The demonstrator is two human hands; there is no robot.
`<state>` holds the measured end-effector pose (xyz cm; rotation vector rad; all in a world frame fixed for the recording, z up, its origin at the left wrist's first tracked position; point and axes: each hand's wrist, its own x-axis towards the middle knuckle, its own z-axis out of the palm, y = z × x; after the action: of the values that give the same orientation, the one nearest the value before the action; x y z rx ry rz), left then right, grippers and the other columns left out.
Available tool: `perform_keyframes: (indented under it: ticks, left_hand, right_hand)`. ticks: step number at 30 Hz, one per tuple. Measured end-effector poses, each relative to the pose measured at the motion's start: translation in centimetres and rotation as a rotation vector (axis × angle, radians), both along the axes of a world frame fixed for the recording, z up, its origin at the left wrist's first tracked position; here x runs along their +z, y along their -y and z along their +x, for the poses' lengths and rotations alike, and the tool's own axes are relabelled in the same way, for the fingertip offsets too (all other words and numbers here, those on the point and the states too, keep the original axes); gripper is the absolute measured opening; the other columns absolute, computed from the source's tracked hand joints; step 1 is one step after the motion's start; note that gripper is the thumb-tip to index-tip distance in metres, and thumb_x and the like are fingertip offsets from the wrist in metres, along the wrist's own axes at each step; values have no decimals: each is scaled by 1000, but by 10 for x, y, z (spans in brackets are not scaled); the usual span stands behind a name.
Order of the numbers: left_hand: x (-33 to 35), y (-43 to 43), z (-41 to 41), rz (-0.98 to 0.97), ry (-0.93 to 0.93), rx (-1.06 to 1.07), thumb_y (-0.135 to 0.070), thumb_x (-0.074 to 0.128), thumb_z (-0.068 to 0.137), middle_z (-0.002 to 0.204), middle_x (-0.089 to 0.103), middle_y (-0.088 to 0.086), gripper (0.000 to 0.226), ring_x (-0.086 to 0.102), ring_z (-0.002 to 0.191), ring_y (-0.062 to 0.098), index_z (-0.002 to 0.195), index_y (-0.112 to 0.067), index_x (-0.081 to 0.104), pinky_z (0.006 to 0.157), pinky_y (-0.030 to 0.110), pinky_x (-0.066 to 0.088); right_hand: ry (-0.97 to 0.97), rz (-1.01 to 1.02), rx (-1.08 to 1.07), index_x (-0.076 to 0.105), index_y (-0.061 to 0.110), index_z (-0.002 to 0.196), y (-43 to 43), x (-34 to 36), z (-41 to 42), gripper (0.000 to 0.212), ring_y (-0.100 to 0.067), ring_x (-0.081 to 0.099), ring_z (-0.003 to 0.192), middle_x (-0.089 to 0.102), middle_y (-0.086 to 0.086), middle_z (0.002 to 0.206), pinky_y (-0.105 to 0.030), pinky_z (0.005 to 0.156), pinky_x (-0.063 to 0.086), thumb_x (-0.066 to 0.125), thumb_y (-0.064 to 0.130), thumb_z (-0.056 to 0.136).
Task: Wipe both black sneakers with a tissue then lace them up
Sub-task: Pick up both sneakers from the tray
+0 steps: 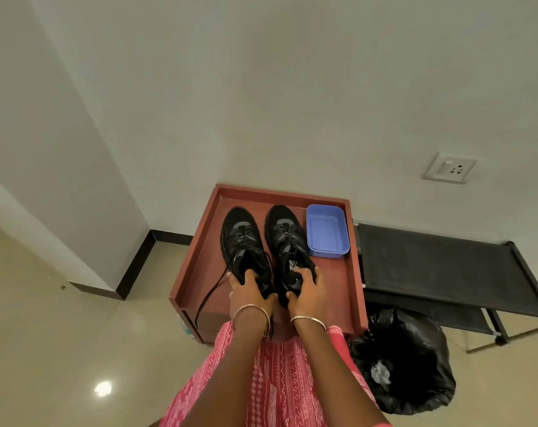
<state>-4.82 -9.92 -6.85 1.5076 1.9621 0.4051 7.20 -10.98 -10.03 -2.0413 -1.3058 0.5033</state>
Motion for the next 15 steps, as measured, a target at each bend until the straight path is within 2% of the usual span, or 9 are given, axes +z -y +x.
perform_keyframes:
  ticks: [3,6,8,11,15]
  left_hand:
    - [-8,-10,7,46,-35,114,-37,78,80,157,31,11,42,58,110,38,108,-21,51,73,40,52]
    - [-14,-17,11,130,-57,168,-38,79,74,147,44,6,36,60,91,32,94,-23,52,61,31,40]
    - [-23,-22,15,170,-58,182,-37,80,70,144,49,2,37,61,84,30,86,-25,49,59,29,38]
    - [-29,-31,16,202,-44,222,-38,80,66,143,52,-4,39,63,81,29,81,-28,45,56,28,41]
    - [-23,-40,11,175,-15,212,-35,83,66,152,46,-11,35,66,83,23,81,-27,53,57,29,47]
  right_hand:
    - [-3,43,10,61,27,105,-8,-12,7,55,-30,59,108,53,-6,134,-44,89,55,83,0,63]
    - [5,70,-3,65,28,103,-11,-16,10,52,-27,60,111,54,-2,140,-41,90,55,87,2,63]
    - [41,55,-29,67,25,100,-16,-19,10,47,-26,62,108,57,-1,139,-36,84,55,89,7,63]
    - [107,51,-51,69,22,91,-21,-17,9,43,-27,65,94,62,0,136,-30,71,51,94,16,57]
    - [115,38,-50,71,20,83,-25,-12,4,41,-27,66,82,62,-1,137,-30,62,51,97,22,52]
